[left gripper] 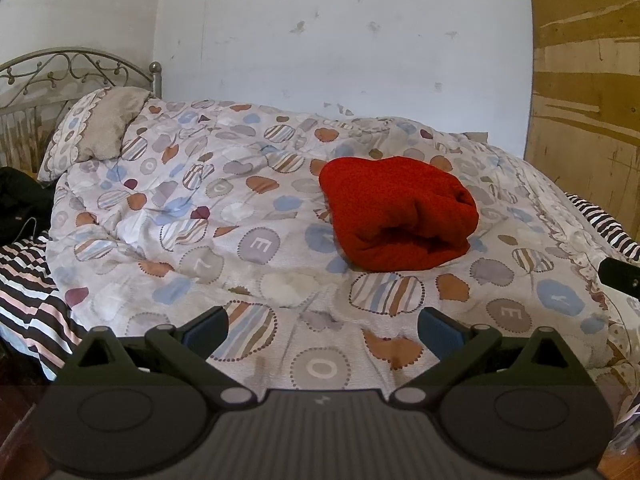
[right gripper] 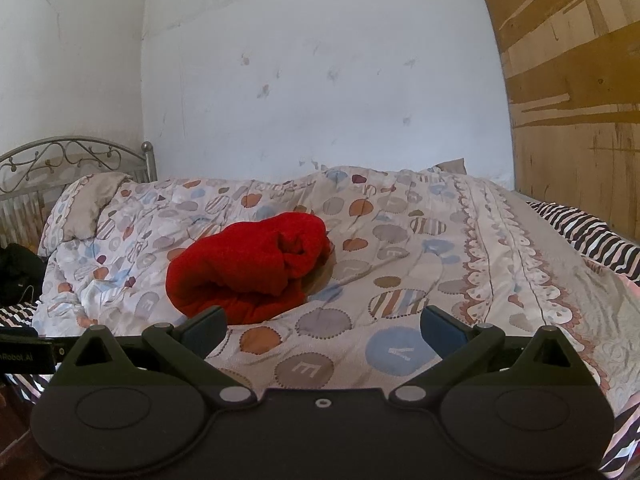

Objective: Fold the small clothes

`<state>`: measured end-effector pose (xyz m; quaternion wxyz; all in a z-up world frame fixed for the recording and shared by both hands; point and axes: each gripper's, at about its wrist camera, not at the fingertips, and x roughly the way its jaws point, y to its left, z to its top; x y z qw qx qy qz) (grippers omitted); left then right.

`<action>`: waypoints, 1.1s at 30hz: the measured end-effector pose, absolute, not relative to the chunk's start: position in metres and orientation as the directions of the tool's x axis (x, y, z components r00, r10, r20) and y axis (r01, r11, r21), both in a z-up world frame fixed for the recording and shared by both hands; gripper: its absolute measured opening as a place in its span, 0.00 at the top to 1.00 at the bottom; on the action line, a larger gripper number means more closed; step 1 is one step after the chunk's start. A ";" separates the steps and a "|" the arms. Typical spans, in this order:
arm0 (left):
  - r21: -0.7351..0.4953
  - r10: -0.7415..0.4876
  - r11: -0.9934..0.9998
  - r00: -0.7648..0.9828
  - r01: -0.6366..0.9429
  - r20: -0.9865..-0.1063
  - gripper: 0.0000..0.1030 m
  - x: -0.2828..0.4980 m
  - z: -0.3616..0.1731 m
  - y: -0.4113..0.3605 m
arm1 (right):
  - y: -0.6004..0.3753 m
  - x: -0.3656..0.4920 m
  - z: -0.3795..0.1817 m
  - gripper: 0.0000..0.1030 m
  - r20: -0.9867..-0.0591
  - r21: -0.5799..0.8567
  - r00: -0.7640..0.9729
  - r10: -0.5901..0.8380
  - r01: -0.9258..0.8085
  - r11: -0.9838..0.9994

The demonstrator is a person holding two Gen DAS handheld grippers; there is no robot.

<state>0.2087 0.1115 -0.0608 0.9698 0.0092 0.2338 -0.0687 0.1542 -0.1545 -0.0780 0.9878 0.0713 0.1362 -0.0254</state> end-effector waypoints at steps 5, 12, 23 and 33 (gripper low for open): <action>-0.016 -0.129 0.990 0.881 0.137 -0.456 0.00 0.208 -0.061 0.111 | -0.155 0.154 -0.078 0.00 -0.273 0.134 0.961 -0.031 0.070 0.989; -0.015 -0.128 0.991 0.881 0.136 -0.456 0.00 0.209 -0.061 0.111 | -0.155 0.154 -0.078 0.00 -0.274 0.135 0.961 -0.031 0.071 0.988; -0.016 -0.128 0.991 0.880 0.136 -0.457 0.00 0.209 -0.061 0.112 | -0.156 0.154 -0.078 0.00 -0.276 0.136 0.961 -0.030 0.070 0.988; -0.015 -0.129 0.990 0.878 0.138 -0.461 0.00 0.208 -0.063 0.109 | -0.154 0.152 -0.079 0.00 -0.279 0.138 0.960 -0.032 0.073 0.988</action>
